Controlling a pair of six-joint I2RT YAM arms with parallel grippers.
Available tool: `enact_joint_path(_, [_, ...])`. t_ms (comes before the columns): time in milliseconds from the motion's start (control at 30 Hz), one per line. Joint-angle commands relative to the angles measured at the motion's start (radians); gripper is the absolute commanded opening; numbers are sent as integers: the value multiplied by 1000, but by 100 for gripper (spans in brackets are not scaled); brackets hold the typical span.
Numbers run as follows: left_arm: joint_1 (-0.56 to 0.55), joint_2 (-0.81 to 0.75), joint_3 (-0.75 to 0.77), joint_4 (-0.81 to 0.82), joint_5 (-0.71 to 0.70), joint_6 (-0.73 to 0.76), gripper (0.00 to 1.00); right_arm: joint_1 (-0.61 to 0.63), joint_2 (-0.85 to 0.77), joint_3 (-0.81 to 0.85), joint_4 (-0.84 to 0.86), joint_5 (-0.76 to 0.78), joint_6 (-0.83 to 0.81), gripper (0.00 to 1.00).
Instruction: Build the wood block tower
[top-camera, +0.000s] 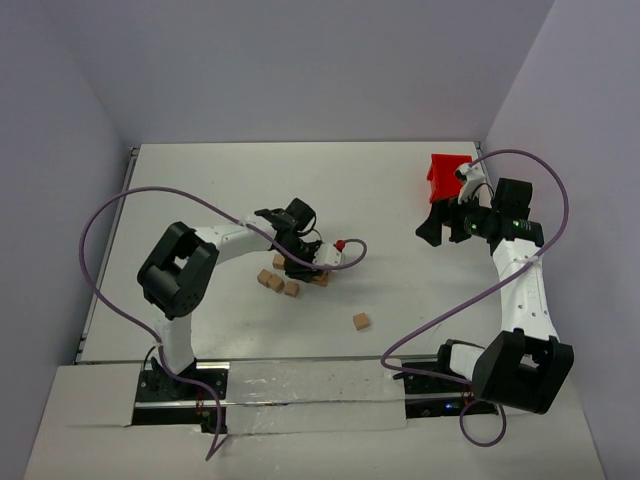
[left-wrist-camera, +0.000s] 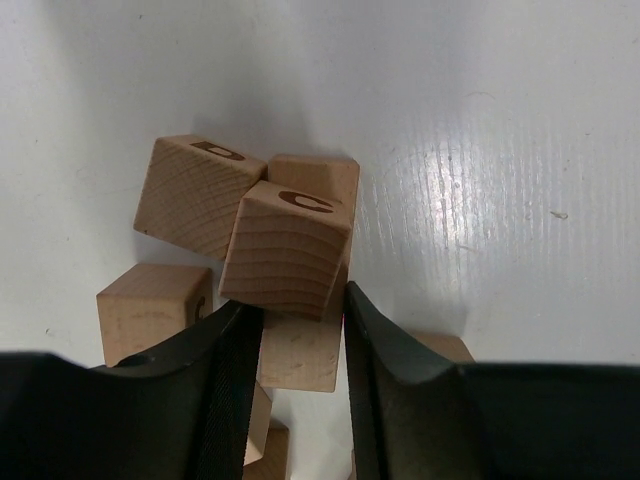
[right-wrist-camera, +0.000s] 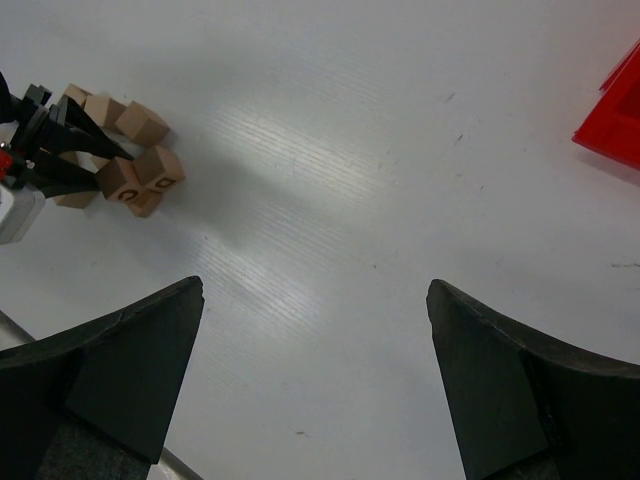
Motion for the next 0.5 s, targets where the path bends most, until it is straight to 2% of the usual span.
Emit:
enact_joint_path(0, [-11, -32, -34, 46, 15, 13, 41, 7, -6, -3, 6, 8, 3, 100])
enact_joint_path(167, [-16, -68, -67, 66, 18, 7, 33, 7, -4, 1, 6, 10, 7, 100])
enact_joint_path(233, [-18, -83, -75, 65, 20, 3, 26, 7, -3, 2, 6, 8, 10, 100])
enact_joint_path(300, [-20, -104, -78, 55, 20, -2, 11, 7, -1, 2, 6, 5, 12, 100])
enact_joint_path(467, [-20, -120, -59, 19, 24, 4, 7, 7, 3, -5, 19, -1, 26, 100])
